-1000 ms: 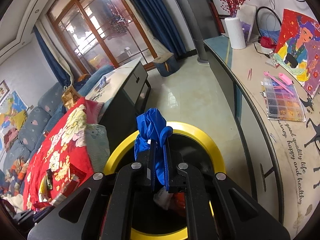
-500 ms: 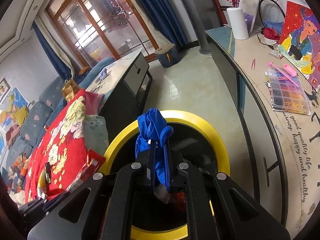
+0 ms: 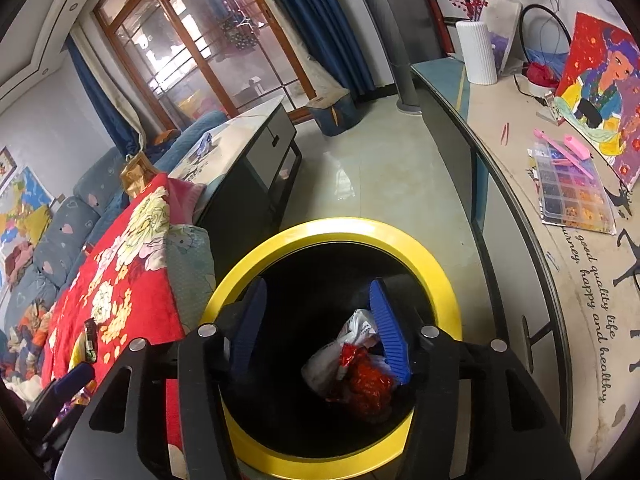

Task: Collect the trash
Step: 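Open both tools to drop the wrapper and blue plastic into the bin, then move both open tools back over the remaining trash on the bed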

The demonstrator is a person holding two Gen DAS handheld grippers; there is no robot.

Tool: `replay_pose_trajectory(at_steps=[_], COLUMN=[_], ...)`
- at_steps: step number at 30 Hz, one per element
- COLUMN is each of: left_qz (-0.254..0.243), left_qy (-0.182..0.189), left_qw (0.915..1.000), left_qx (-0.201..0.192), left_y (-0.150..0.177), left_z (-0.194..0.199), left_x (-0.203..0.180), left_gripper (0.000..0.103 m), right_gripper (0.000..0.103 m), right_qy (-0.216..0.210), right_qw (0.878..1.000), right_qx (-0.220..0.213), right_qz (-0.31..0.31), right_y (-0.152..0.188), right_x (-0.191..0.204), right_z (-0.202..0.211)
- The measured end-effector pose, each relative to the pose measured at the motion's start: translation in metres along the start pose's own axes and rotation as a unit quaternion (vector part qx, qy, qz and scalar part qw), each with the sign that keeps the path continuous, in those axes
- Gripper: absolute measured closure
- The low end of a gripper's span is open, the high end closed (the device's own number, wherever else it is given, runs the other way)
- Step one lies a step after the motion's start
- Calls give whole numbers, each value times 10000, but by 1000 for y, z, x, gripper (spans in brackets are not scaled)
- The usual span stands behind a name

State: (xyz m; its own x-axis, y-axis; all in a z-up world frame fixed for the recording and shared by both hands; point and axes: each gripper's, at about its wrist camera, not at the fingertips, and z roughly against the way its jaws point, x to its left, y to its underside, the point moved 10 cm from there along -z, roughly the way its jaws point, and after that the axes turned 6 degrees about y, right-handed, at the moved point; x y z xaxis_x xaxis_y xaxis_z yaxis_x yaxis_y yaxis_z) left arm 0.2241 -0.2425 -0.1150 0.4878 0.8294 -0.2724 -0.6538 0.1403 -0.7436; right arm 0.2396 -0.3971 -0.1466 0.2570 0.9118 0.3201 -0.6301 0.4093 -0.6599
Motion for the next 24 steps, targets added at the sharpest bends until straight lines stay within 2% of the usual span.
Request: replay_pose_trajectory(at_steps=[2,8,24], left_qz=[29,25,427], left_qy=[-34,-209,-579], left_qw=[10000,9995,9949], left_qx=[-56,-230,-712], left_y=[-1,-5,-9], left_z=[5,22,76], left_x=[3,11,54], left_gripper=[11,11,11], right_gripper=[44,38,31], right_qy=[-11,-79,-349], right_qw=[10000,9997,9970], right_qx=[-41,-138,-238], right_qz=[43,186,652], right_y=[-1,-2,3], right_x=[5,24,81], right_z=[3,12,29])
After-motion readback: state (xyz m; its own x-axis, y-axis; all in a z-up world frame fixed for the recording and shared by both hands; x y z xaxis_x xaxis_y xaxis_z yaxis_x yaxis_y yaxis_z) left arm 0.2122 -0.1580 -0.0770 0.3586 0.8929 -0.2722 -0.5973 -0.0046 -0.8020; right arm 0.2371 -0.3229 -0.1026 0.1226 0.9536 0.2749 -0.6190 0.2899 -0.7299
